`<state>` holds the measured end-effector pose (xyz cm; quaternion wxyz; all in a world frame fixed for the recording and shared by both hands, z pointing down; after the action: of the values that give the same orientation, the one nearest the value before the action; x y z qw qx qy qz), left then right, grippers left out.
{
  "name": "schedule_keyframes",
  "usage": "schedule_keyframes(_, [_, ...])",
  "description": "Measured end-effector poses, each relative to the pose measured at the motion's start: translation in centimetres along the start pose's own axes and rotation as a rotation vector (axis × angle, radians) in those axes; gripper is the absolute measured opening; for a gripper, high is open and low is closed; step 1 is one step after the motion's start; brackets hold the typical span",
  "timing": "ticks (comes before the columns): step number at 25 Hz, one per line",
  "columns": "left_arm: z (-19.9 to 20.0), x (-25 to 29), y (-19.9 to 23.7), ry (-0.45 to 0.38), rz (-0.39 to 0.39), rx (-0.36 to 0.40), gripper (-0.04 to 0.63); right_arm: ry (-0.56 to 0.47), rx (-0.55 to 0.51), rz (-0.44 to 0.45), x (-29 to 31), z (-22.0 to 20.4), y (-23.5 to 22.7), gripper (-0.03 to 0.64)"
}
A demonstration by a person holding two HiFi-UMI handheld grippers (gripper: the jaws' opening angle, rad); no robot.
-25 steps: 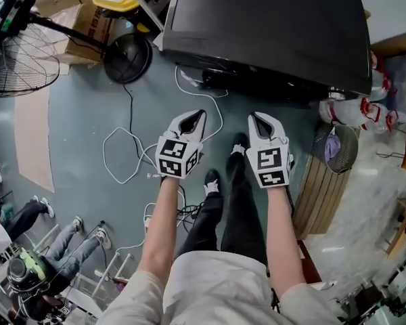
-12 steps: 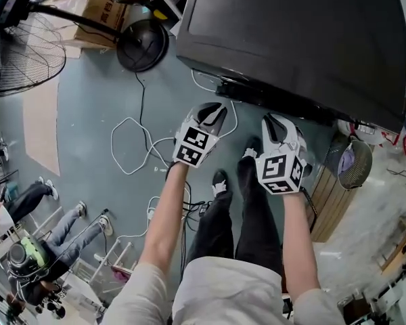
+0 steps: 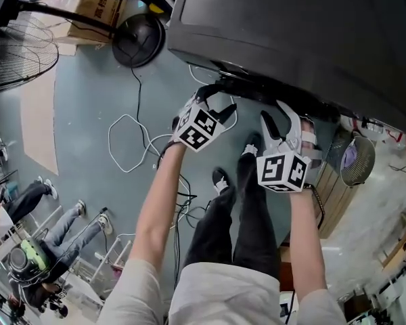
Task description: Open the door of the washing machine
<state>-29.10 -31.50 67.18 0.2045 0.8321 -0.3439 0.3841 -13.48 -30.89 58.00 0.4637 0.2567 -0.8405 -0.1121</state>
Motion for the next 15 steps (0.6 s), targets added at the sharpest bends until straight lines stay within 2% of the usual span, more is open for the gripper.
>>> schedule_keyframes(3, [0.2,0.8,0.4,-0.001,-0.018,0.024,0.291,0.016,-0.088,-0.005,0.6,0.7,-0.6,0.16])
schedule_keyframes(7, [0.4,1.9,0.6,0.004,-0.077,0.056,0.295,0.078,-0.193,0.043,1.6,1.1,-0.6,0.16])
schedule_keyframes(11, [0.3,3.2,0.4,0.016,-0.088,0.071,0.295,0.096,-0.212,0.045,2.6,0.2,0.2,0.175])
schedule_keyframes(15, [0.0,3.8,0.7,0.002,-0.052,0.012,0.291,0.08,-0.21,0.023,2.9,0.3,0.1,0.173])
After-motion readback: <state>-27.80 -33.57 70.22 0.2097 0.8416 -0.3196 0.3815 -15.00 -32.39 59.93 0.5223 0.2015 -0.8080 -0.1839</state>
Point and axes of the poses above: the fingertips, and each gripper's own axes: x forward along the fingers, y to its left, z out of its top, the point moved 7 cm from there along -x, backward along the fingers, and after that the axes turned 4 degrees about y, right-handed, at the moved point
